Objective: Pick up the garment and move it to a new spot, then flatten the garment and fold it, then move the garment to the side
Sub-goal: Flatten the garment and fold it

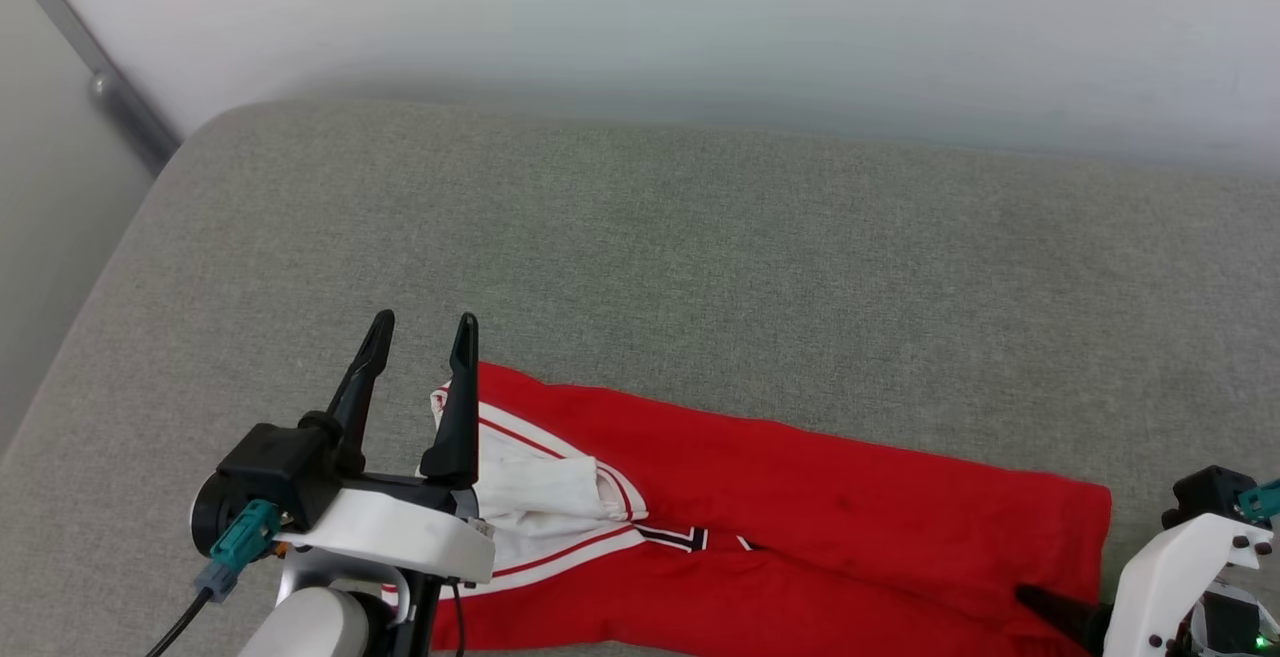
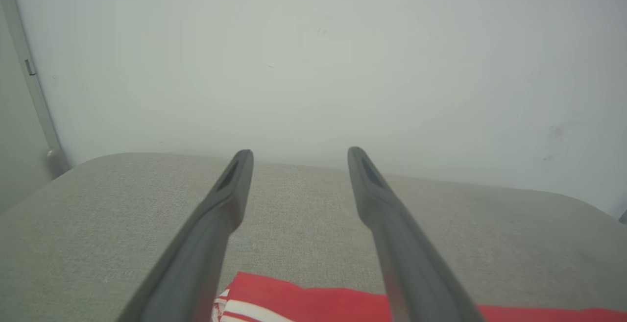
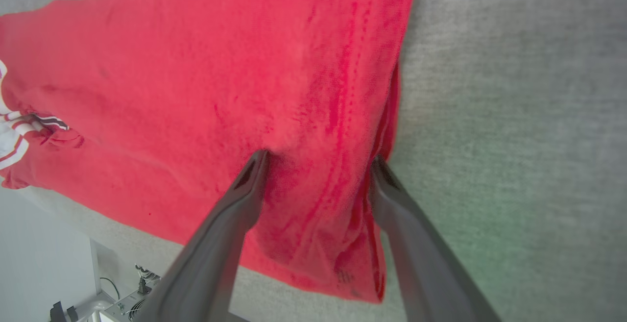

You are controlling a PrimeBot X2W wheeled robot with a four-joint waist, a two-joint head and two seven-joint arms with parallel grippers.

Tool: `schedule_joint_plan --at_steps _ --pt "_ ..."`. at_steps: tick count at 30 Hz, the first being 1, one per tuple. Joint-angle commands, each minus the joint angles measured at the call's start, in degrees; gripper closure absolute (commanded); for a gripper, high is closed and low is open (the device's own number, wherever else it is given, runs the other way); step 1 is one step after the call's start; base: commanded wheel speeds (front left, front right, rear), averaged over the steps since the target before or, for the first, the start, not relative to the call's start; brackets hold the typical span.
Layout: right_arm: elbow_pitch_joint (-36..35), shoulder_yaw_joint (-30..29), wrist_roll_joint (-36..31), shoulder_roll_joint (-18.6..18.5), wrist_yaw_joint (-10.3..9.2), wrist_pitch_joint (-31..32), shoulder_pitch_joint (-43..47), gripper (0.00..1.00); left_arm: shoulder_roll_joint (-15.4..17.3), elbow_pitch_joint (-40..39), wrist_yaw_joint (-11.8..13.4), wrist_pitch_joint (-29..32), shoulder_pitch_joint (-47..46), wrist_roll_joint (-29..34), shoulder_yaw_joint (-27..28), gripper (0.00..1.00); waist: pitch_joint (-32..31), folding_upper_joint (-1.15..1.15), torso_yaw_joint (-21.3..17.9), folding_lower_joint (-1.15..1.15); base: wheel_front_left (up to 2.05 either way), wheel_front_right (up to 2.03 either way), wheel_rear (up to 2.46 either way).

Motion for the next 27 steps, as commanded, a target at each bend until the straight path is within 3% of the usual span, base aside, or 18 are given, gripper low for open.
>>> schedule_joint_plan --at_steps 1,2,5,17,22,27 --pt "2.0 0.8 0.4 1.1 -0.02 0.4 0.4 0.00 0.3 -0.5 0.3 -0.2 -0.5 0.4 0.0 0.00 0.3 0.00 0.2 0.00 0.00 0.00 0.00" --pt "2.7 1.1 0.8 1.4 -0.02 0.5 0.4 0.00 0.3 -0.6 0.5 -0.2 -0.5 0.5 0.0 0.00 0.4 0.00 0.2 0.00 0.00 0.00 0.00" --pt "3.6 2.2 1.9 1.5 -0.01 0.4 0.4 1.00 0.4 -0.9 0.8 -0.1 -0.4 0.6 0.0 0.00 0.3 0.00 0.1 0.00 0.00 0.00 0.00" --pt "-2.2 6.6 4.6 -4.5 -0.01 -3.4 1.5 1.00 1.6 0.3 2.6 1.3 3.7 -0.1 0.0 0.00 -4.8 0.00 -2.1 0.00 0.00 0.00 0.00" --pt "-2.8 5.0 4.5 -5.9 -0.02 -3.7 3.4 1.00 2.4 0.0 3.4 2.2 5.2 -0.2 0.0 0.00 -6.5 0.00 -2.9 0.00 0.00 0.00 0.00" --pt "-2.1 -0.4 3.8 -7.8 -0.02 -4.2 5.1 1.00 3.0 -0.5 3.8 2.6 6.0 -0.2 0.2 0.00 -7.2 0.00 -3.6 0.00 0.00 0.00 0.00"
